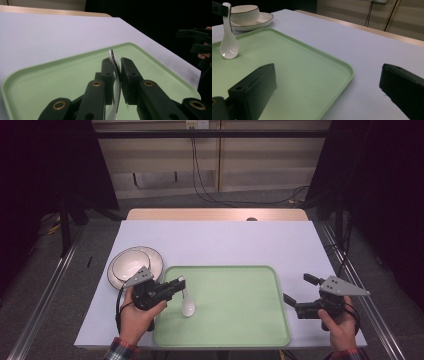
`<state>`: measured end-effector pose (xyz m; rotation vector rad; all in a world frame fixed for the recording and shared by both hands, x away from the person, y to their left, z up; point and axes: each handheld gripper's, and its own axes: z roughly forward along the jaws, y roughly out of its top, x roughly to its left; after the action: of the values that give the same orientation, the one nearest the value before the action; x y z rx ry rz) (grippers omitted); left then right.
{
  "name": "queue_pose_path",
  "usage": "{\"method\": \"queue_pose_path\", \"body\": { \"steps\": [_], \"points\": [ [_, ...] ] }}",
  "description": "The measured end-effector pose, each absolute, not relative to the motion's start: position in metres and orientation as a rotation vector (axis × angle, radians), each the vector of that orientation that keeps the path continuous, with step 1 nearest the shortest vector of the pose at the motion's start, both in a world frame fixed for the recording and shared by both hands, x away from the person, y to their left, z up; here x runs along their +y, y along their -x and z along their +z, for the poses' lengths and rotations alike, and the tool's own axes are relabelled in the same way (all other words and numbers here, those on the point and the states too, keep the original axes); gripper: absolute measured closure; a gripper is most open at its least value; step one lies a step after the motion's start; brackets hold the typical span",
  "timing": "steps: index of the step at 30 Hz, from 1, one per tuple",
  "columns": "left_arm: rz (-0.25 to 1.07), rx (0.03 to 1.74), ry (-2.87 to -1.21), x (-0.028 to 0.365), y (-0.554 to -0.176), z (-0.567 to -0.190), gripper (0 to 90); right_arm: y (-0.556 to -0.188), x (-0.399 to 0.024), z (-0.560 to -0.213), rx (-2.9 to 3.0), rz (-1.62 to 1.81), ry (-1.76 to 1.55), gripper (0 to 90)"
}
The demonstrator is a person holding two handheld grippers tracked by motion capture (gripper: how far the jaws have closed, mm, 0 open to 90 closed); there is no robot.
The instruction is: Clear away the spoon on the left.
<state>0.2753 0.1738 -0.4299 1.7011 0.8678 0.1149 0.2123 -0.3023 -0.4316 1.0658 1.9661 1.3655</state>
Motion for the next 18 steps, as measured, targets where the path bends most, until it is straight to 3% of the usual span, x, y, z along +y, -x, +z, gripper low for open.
{"method": "queue_pose_path", "body": {
  "steps": [18],
  "points": [
    [0.184, 0.881, -1.734, 0.172, -0.288, -0.44, 77.0, -0.21, -0.302, -0.431, 1.973, 1.36, -1.057, 0.6]
  ]
}}
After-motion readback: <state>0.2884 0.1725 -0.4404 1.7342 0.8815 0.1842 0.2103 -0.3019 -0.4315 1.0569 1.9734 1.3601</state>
